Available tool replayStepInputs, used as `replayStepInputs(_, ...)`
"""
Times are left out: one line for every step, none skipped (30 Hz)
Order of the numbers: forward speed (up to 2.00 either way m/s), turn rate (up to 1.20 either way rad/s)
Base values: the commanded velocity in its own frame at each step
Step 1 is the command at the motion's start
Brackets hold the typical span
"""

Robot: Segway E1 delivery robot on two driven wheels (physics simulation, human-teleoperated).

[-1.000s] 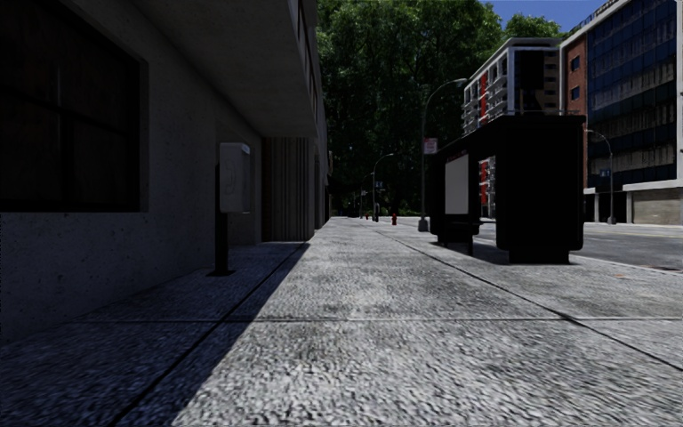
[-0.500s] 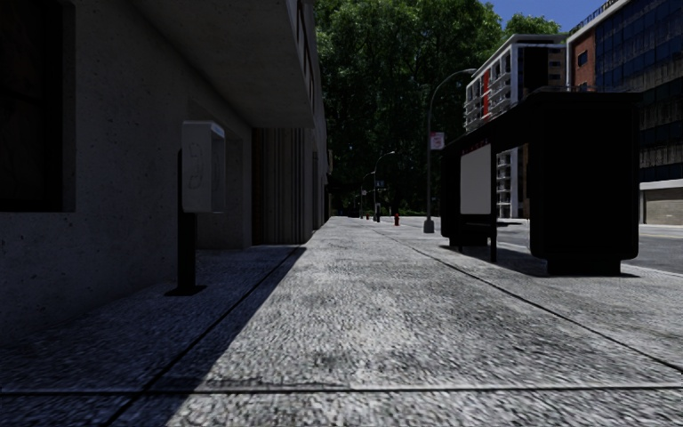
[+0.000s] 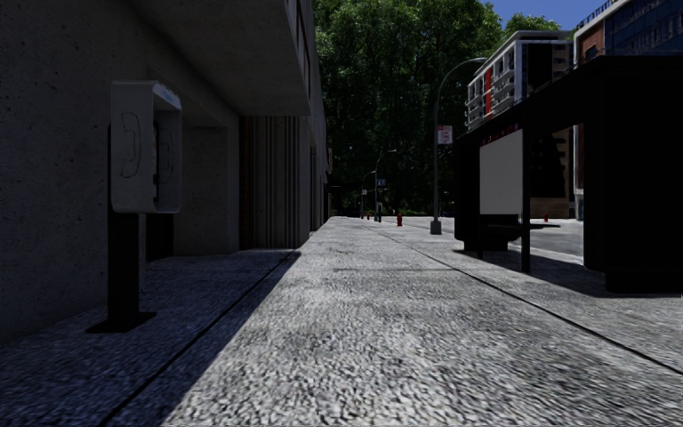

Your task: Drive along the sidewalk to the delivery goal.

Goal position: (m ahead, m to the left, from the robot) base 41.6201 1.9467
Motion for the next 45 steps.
replayStepInputs(2.00, 0.00)
replayStepInputs(2.00, 0.00)
replayStepInputs(2.00, 0.00)
replayStepInputs(2.00, 0.00)
replayStepInputs(2.00, 0.00)
replayStepInputs(2.00, 0.00)
replayStepInputs(2.00, 0.00)
replayStepInputs(2.00, 0.00)
replayStepInputs(2.00, 0.00)
replayStepInputs(2.00, 0.00)
replayStepInputs(2.00, 0.00)
replayStepInputs(2.00, 0.00)
replayStepInputs(2.00, 0.00)
replayStepInputs(2.00, 0.00)
replayStepInputs(2.00, 0.00)
replayStepInputs(2.00, 0.00)
replayStepInputs(2.00, 0.00)
replayStepInputs(2.00, 0.00)
replayStepInputs(2.00, 0.00)
replayStepInputs(2.00, 0.00)
replayStepInputs(2.00, 0.00)
replayStepInputs(2.00, 0.00)
replayStepInputs(2.00, 0.00)
replayStepInputs(2.00, 0.00)
replayStepInputs(2.00, 0.00)
replayStepInputs(2.00, 0.00)
replayStepInputs(2.00, 0.00)
replayStepInputs(2.00, 0.00)
replayStepInputs(2.00, 0.00)
replayStepInputs(2.00, 0.00)
replayStepInputs(2.00, 0.00)
replayStepInputs(2.00, 0.00)
replayStepInputs(2.00, 0.00)
replayStepInputs(2.00, 0.00)
replayStepInputs(2.00, 0.00)
replayStepInputs(2.00, 0.00)
replayStepInputs(2.00, 0.00)
replayStepInputs(2.00, 0.00)
replayStepInputs(2.00, 0.00)
replayStepInputs(2.00, 0.00)
replayStepInputs(2.00, 0.00)
replayStepInputs(2.00, 0.00)
replayStepInputs(2.00, 0.00)
replayStepInputs(2.00, 0.00)
replayStepInputs(2.00, 0.00)
